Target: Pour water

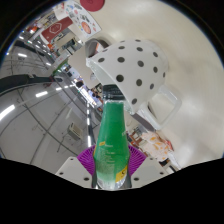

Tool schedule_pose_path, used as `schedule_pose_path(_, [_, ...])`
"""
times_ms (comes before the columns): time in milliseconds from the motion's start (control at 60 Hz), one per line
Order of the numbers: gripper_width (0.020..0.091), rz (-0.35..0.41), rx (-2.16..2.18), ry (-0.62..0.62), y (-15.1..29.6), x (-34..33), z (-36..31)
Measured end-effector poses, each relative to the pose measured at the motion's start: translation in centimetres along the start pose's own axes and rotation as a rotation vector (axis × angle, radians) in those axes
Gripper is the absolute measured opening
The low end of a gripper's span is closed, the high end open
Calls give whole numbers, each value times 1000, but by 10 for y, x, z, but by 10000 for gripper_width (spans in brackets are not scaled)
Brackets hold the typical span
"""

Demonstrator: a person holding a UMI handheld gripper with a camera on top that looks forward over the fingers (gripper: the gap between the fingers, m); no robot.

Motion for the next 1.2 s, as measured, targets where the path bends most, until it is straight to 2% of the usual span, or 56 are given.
schedule_pose_path(150, [383,-40,92,35,2,-5,-10])
schedule_pose_path(283, [383,-119,47,44,-15,-7,-27])
schedule_pose_path(400, [384,-192,-304,63,-28,-17,-78])
schedule_pose_path(467, [389,-204,-613,81,-31,-19,-124])
schedule_pose_path(533, [392,-134,-994,88,-19,-38,-167])
schedule_pose_path(617, [398,84,-1517,11,12,-58,-210])
schedule_pose_path(667, [396,214,-1798,-70,41,-72,-225])
schedule_pose_path(700, [397,274,-1935,-121,71,-93,-235])
schedule_pose_path(767, [396,336,-2120,-269,122,-101,-220])
schedule_pose_path(850, [397,332,-2202,-451,172,-111,-189])
schedule_pose_path(867, [396,325,-2210,-459,198,-115,-181])
schedule_pose_path(883, [395,315,-2211,-464,187,-113,-174])
schedule_pose_path(983, [399,281,-2200,-491,217,-112,-143])
schedule_pose_path(1133, [398,247,-2202,-513,223,-106,-117])
schedule_pose_path(1150, [414,239,-2200,-525,230,-106,-112])
schedule_pose_path(1200, [400,280,-2197,-475,233,-113,-113])
Point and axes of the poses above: the point between the fingertips, and its own axes, seen from behind it with the camera up: z to the right, y up, x forward, the way the camera looks, the point moved 9 cm from there along -x, backward, against the way the camera looks
